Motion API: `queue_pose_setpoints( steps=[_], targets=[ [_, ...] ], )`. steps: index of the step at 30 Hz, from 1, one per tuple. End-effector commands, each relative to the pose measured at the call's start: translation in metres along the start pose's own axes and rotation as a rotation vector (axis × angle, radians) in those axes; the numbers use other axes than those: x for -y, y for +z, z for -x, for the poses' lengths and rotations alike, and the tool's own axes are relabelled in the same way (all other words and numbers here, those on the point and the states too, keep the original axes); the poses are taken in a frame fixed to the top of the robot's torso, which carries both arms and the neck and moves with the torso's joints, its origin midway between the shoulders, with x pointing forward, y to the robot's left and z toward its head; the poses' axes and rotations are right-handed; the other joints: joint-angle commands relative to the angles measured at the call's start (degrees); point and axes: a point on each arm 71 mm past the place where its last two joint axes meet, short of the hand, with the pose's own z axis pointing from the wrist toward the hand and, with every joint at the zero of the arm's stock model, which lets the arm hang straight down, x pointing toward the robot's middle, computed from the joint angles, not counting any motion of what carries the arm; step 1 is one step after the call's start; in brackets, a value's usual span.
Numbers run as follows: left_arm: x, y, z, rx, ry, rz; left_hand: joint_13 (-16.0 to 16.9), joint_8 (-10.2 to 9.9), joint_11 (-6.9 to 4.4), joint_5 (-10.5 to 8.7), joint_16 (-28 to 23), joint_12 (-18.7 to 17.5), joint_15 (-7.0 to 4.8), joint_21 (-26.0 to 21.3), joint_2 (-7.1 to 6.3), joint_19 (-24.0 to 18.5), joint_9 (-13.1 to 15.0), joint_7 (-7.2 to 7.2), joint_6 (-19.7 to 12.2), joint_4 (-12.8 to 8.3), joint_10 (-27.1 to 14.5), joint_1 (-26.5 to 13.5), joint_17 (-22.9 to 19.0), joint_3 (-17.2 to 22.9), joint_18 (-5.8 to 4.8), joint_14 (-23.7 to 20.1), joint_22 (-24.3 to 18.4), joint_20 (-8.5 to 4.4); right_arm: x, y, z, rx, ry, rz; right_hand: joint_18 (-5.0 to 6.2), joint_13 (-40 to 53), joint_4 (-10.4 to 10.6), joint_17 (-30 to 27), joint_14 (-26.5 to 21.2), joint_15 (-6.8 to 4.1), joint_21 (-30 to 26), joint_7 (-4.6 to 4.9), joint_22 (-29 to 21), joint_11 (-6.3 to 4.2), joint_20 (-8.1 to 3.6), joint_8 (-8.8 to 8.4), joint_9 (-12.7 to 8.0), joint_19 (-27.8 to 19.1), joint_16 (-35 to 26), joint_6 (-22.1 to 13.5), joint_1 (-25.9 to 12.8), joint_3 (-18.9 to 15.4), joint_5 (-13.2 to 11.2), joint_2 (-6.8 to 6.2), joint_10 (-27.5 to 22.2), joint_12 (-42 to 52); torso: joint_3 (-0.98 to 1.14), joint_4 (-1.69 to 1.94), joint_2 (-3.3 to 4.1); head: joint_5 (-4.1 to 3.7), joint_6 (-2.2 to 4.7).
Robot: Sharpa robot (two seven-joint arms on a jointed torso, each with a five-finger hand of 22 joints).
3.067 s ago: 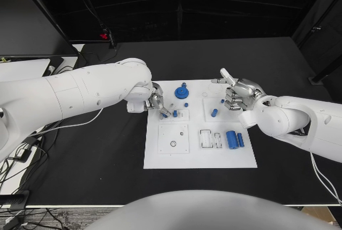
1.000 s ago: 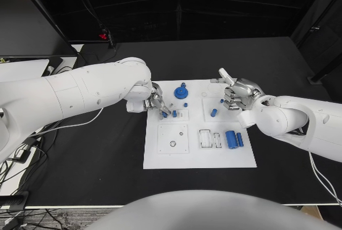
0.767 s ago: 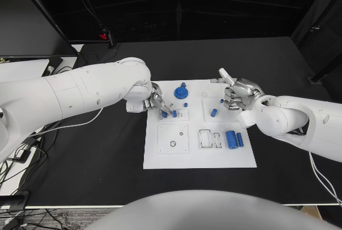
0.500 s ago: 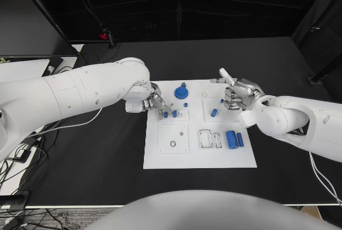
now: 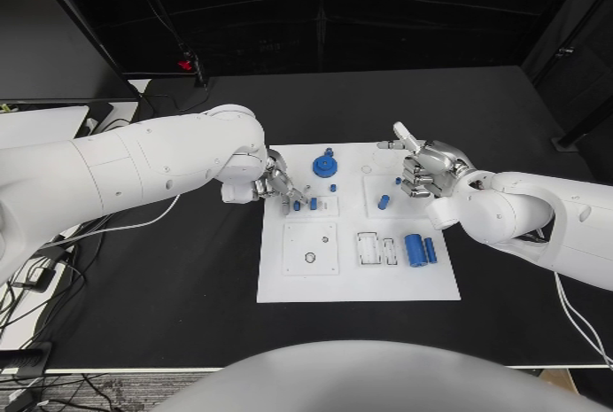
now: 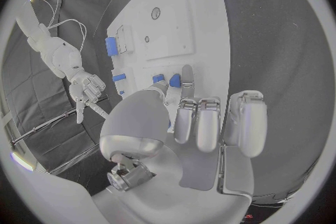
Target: Assemble the parts on the task board
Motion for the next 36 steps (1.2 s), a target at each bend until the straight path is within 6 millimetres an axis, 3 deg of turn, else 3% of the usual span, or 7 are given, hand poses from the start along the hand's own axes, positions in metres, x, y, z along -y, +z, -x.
queue_pose_setpoints(
  steps=[1, 16, 18, 20, 21, 30, 36],
  targets=[
    [-0.002, 0.003, -0.004, 0.024, -0.010, -0.029, 15.1, -0.1, 0.37, 0.00, 0.0, 0.2, 0.48, -0.2, 0.12, 0.5, -0.1, 0.68, -3.9, 0.1, 6.0, -0.8, 15.1, -0.7, 0.68, 6.1, 12.9, 0.47, -0.001, 0.000, -0.001, -0.007, 0.001, 0.005, 0.78, 15.1, 0.0, 15.1, 6.1, 0.22, -0.1, 0.06, 13.5, 0.38, 0.25, 0.20, 0.1, 2.0, 0.1, -0.4, 0.0, -0.2, 0.1, 0.58, 6.1, 0.1, -0.03, -0.08, 0.00, -0.10, -0.01],
    [-0.022, -0.043, 0.031, 0.403, -0.307, -0.500, 13.9, 4.6, 1.16, -2.37, 0.0, -0.8, 1.02, -2.1, -0.81, -1.6, -1.3, 1.54, -8.7, -0.1, 4.5, -1.5, 15.1, -8.3, 1.26, 6.1, 12.1, 0.88, -0.001, 0.000, 0.000, -0.003, 0.000, 0.005, 0.79, 15.1, 0.0, 15.1, 6.1, 0.23, -0.1, 0.08, 13.5, 0.39, 0.26, 0.22, 0.1, 1.9, 0.1, -0.4, 0.0, -0.2, 0.1, 0.60, 6.1, 0.1, 0.06, 0.02, -0.01, -0.40, -0.01],
    [-0.024, -0.048, 0.036, 0.446, -0.354, -0.558, 5.8, 5.2, 1.61, -2.48, 0.0, -9.0, 1.31, -3.0, -0.54, -2.6, -1.8, 2.12, -10.5, -0.1, -6.8, -1.0, 15.1, -9.2, 1.51, 6.1, 11.7, 1.12, -0.001, 0.000, 0.000, -0.003, 0.000, 0.005, 0.79, 15.1, 0.0, 15.1, 6.1, 0.23, -0.1, 0.08, 13.5, 0.39, 0.26, 0.22, 0.1, 1.9, 0.1, -0.4, 0.0, -0.2, 0.1, 0.60, 6.1, 0.1, 0.03, 0.01, 0.01, -0.42, -0.01],
    [-0.026, -0.052, 0.040, 0.488, -0.401, -0.621, -11.7, 5.5, 2.85, -2.73, 0.0, -28.7, 2.36, -3.8, -0.70, -3.6, -2.9, 3.42, -14.8, -0.4, -30.1, 1.0, 15.1, -10.3, 1.70, 6.1, 11.4, 1.82, 0.000, 0.000, 0.000, -0.003, 0.000, 0.005, 0.79, 15.1, 0.0, 15.1, 6.1, 0.23, -0.1, 0.08, 13.5, 0.39, 0.26, 0.22, 0.1, 1.9, 0.1, -0.4, 0.0, -0.2, 0.1, 0.60, 6.1, 0.1, -0.02, -0.01, 0.04, -0.36, 0.07],
    [-0.027, -0.054, 0.042, 0.509, -0.420, -0.651, -17.9, 5.7, 3.53, -2.71, 0.0, -36.1, 2.97, -4.7, -0.59, -4.5, -3.5, 4.17, -17.2, -0.1, -37.1, 2.4, 15.1, -10.6, 1.93, 6.1, 11.1, 2.28, 0.000, 0.000, 0.000, -0.004, 0.000, 0.005, 0.79, 15.1, 0.0, 15.1, 6.1, 0.23, -0.1, 0.08, 13.5, 0.39, 0.26, 0.22, 0.1, 1.9, 0.1, -0.4, 0.0, -0.2, 0.1, 0.60, 6.1, 0.1, -0.03, 0.01, 0.04, -0.38, 0.13],
    [-0.015, -0.050, 0.044, 0.611, -0.400, -0.816, -38.9, 6.3, 8.03, 0.74, 0.0, -57.8, 6.85, -1.6, -3.28, -1.3, -7.8, 8.30, -28.5, -0.7, -51.1, 17.5, 15.1, -10.5, 1.06, 6.1, 12.3, 5.65, 0.001, 0.000, 0.000, -0.006, 0.002, 0.004, 0.79, 15.1, 0.0, 15.1, 6.1, 0.23, -0.1, 0.08, 13.5, 0.39, 0.26, 0.22, 0.1, 1.9, 0.1, -0.4, 0.0, -0.2, 0.1, 0.60, 6.1, 0.1, -0.06, -0.05, 0.06, -0.39, 0.58],
    [0.002, -0.044, 0.038, 0.720, -0.090, -0.881, -46.7, 6.5, 8.04, 0.92, 0.0, -60.9, 6.84, 1.2, -5.17, 2.0, -12.5, 8.19, -26.8, -0.6, -48.8, 24.5, 15.1, -9.2, 0.21, 6.1, 13.5, 6.17, 0.001, -0.001, 0.001, -0.003, 0.002, 0.008, 0.79, 15.1, 0.0, 15.1, 6.1, 0.23, -0.1, 0.08, 13.5, 0.39, 0.26, 0.22, 0.1, 1.9, 0.1, -0.4, 0.0, -0.2, 0.1, 0.60, 6.1, 0.1, -0.05, -0.09, 0.07, -0.45, 0.78]
  ],
)
